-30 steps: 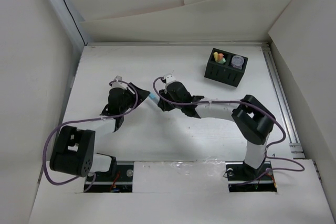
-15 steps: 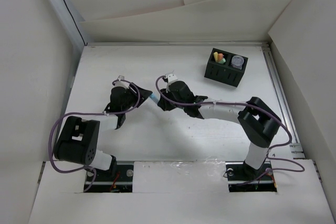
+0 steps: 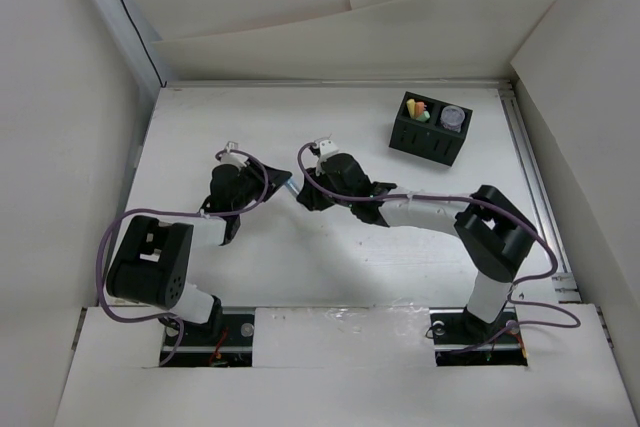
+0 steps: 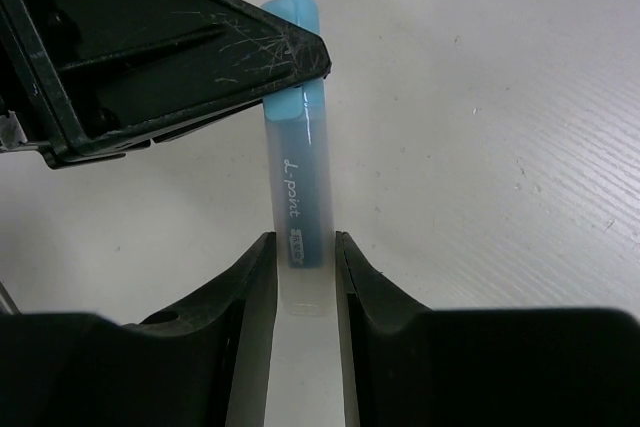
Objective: Sort the stationery into containers
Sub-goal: Pass the stationery from the right arm to the left, then place the stationery into the container
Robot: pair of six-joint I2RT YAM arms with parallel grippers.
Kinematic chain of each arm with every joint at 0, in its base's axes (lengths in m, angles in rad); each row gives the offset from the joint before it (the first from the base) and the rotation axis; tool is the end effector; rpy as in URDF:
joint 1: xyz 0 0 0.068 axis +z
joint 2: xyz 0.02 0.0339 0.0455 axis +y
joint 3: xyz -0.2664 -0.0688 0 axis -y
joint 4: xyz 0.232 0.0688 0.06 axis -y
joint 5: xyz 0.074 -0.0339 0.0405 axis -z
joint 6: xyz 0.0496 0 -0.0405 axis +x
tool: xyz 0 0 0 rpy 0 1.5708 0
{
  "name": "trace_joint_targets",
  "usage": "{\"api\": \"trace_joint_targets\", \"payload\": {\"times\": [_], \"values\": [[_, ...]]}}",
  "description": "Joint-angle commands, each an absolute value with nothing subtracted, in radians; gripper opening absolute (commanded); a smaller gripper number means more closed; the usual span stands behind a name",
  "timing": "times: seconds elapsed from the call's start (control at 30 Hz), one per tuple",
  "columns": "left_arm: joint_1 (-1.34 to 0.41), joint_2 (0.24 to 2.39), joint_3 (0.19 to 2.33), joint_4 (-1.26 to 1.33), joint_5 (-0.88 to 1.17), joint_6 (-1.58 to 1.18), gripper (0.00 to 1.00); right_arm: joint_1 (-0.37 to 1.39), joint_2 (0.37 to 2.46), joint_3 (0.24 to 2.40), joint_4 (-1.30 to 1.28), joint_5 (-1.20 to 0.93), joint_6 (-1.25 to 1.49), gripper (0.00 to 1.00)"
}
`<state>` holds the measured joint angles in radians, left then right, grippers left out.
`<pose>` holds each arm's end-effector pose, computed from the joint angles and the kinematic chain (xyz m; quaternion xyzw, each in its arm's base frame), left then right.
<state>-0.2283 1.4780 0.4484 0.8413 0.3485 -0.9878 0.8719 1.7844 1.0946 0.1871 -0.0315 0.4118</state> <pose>0.2735 -0.0809 0.1882 -0.1786 0.7457 -0.4683 0.4390 0.2574 0.3087 0.2129 -0.2041 0.8361 0.3156 0.3996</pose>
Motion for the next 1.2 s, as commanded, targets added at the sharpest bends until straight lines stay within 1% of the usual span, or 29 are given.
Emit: {"api": "trace_joint_targets", "payload": {"times": [0.0, 0.03, 0.07, 0.17, 0.2, 0.3, 0.33, 0.43, 0.5, 0.53, 0.57, 0.63, 0.73, 0.77, 0.8, 0.87, 0.9, 0.97, 1.0, 1.1, 1.13, 1.17], "values": [[-0.225, 1.466, 0.471, 0.887, 0.354, -0.969, 0.07, 0.882, 1.736, 1.089, 0.249, -0.058, 0.425, 0.11], [-0.225, 1.466, 0.471, 0.887, 0.354, -0.969, 0.05, 0.882, 1.746, 1.089, 0.249, -0.058, 0.425, 0.15], [-0.225, 1.457, 0.471, 0.878, 0.363, -0.969, 0.04, 0.882, 1.746, 1.089, 0.249, -0.058, 0.425, 0.24], [-0.225, 1.457, 0.471, 0.877, 0.364, -0.96, 0.01, 0.882, 1.736, 1.089, 0.249, -0.058, 0.434, 0.39], [-0.225, 1.448, 0.471, 0.877, 0.364, -0.96, 0.0, 0.882, 1.726, 1.08, 0.249, -0.058, 0.434, 0.46], [-0.225, 1.439, 0.48, 0.877, 0.364, -0.96, 0.0, 0.882, 1.692, 1.069, 0.249, -0.026, 0.434, 0.56], [-0.225, 1.439, 0.492, 0.877, 0.364, -0.96, 0.0, 0.882, 1.666, 1.069, 0.236, -0.017, 0.434, 0.62], [-0.225, 1.43, 0.529, 0.855, 0.373, -0.95, 0.0, 0.882, 1.594, 1.06, 0.201, 0.027, 0.425, 0.71], [-0.256, 1.419, 0.57, 0.833, 0.35, -0.94, 0.0, 0.882, 1.521, 1.051, 0.154, 0.096, 0.425, 0.72], [-0.268, 1.419, 0.589, 0.818, 0.341, -0.94, 0.0, 0.882, 1.52, 1.042, 0.153, 0.127, 0.425, 0.72], [-0.281, 1.419, 0.609, 0.809, 0.33, -0.928, 0.0, 0.882, 1.466, 1.042, 0.123, 0.165, 0.425, 0.74], [-0.322, 1.419, 0.65, 0.808, 0.301, -0.919, 0.0, 0.867, 1.407, 1.016, 0.097, 0.288, 0.454, 0.74], [-0.376, 1.459, 0.764, 0.785, 0.247, -0.888, 0.0, 0.813, 1.278, 0.962, 0.045, 0.426, 0.541, 0.75], [-0.389, 1.477, 0.831, 0.785, 0.235, -0.871, 0.0, 0.799, 1.244, 0.924, 0.044, 0.454, 0.56, 0.75], [-0.406, 1.498, 0.869, 0.785, 0.224, -0.862, 0.0, 0.786, 1.176, 0.904, 0.035, 0.48, 0.59, 0.72], [-0.451, 1.575, 0.957, 0.767, 0.192, -0.839, 0.0, 0.753, 1.114, 0.867, 0.035, 0.528, 0.612, 0.67], [-0.466, 1.603, 1.053, 0.747, 0.183, -0.816, 0.0, 0.744, 1.064, 0.836, 0.035, 0.537, 0.627, 0.56], [-0.511, 1.693, 1.153, 0.73, 0.151, -0.79, 0.0, 0.73, 1.019, 0.807, 0.035, 0.549, 0.64, 0.43], [-0.526, 1.725, 1.266, 0.694, 0.138, -0.776, 0.0, 0.718, 0.997, 0.786, 0.035, 0.56, 0.64, 0.29], [-0.575, 1.866, 1.446, 0.628, 0.1, -0.715, 0.0, 0.697, 0.927, 0.755, 0.035, 0.569, 0.64, 0.1], [-0.586, 1.902, 1.573, 0.573, 0.088, -0.701, 0.0, 0.696, 0.899, 0.738, 0.035, 0.569, 0.64, 0.0], [-0.597, 1.937, 1.632, 0.552, 0.066, -0.672, 0.0, 0.683, 0.885, 0.729, 0.026, 0.569, 0.65, 0.0]]}}
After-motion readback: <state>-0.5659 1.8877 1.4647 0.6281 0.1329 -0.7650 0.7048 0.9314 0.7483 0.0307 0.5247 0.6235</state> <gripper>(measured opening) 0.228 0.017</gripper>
